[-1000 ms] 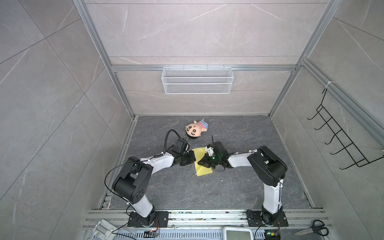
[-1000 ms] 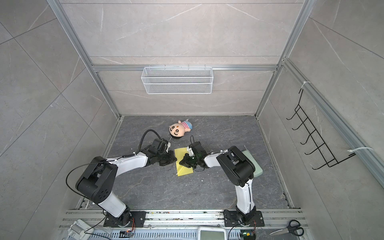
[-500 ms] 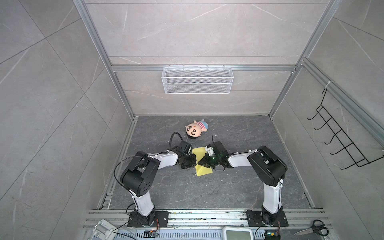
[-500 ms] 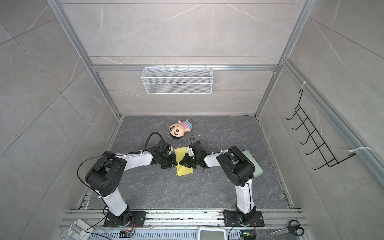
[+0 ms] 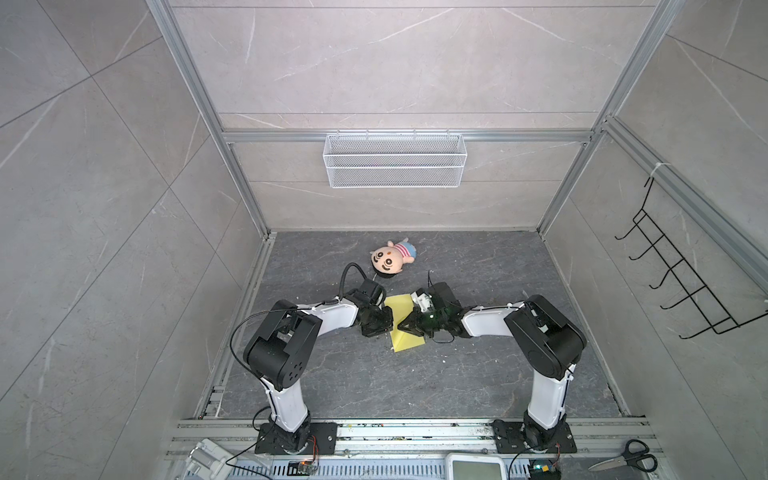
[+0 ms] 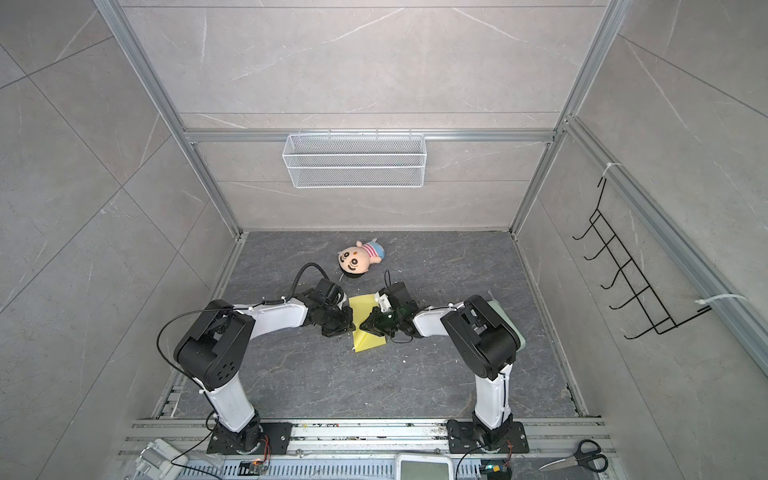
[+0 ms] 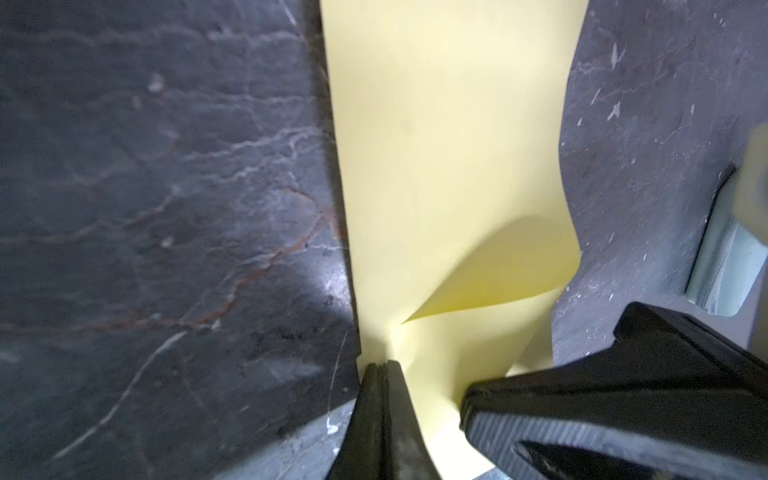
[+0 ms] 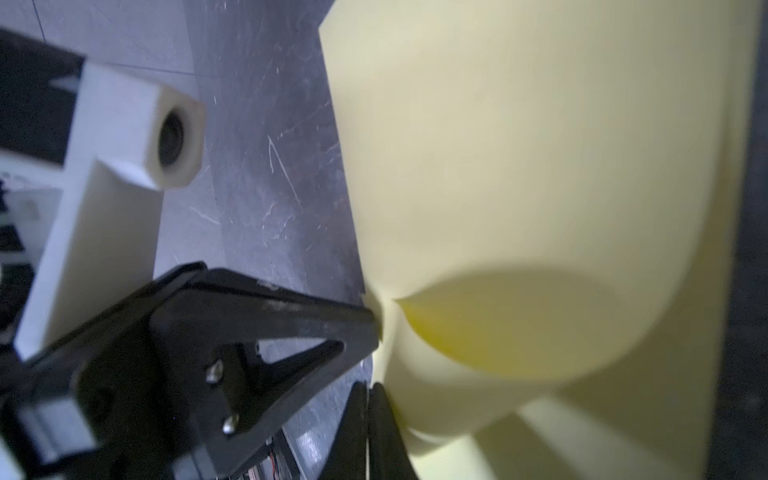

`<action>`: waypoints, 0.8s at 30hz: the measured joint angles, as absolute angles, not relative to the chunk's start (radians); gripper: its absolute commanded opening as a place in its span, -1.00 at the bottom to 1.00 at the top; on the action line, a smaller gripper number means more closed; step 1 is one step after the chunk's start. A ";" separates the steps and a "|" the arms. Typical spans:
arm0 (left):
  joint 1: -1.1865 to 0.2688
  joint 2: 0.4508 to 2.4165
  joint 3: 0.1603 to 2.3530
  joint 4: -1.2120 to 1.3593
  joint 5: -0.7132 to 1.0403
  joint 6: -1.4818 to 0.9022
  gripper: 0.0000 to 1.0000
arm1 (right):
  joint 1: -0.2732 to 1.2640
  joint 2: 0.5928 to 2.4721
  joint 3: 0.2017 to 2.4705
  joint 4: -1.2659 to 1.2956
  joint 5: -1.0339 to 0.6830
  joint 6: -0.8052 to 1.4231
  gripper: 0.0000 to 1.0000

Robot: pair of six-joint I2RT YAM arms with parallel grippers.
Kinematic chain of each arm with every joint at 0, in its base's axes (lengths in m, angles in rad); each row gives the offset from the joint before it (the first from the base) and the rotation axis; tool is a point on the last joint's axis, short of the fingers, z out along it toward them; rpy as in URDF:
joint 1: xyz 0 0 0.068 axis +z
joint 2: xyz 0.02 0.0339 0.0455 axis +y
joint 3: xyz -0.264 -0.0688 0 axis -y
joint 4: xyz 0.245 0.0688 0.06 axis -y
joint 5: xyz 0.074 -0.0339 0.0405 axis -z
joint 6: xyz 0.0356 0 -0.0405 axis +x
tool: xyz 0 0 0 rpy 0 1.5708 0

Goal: Fold a paper plane with a square sheet of paper (pick it up from the middle)

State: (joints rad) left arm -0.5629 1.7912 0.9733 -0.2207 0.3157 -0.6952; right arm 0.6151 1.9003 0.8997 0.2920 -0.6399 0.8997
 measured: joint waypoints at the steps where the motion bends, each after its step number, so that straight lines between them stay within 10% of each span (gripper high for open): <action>1: -0.563 1.792 0.974 -0.223 0.316 -0.695 -1.00 | 0.616 1.893 0.893 0.288 -0.648 0.892 -0.81; 12: -0.563 1.795 0.982 -0.233 0.316 -0.695 -1.00 | 0.622 1.826 0.883 0.114 -0.581 0.802 -0.19; 24: -0.563 1.796 0.983 -0.233 0.317 -0.695 -1.00 | 0.660 1.824 0.990 -0.042 -0.452 0.788 -0.06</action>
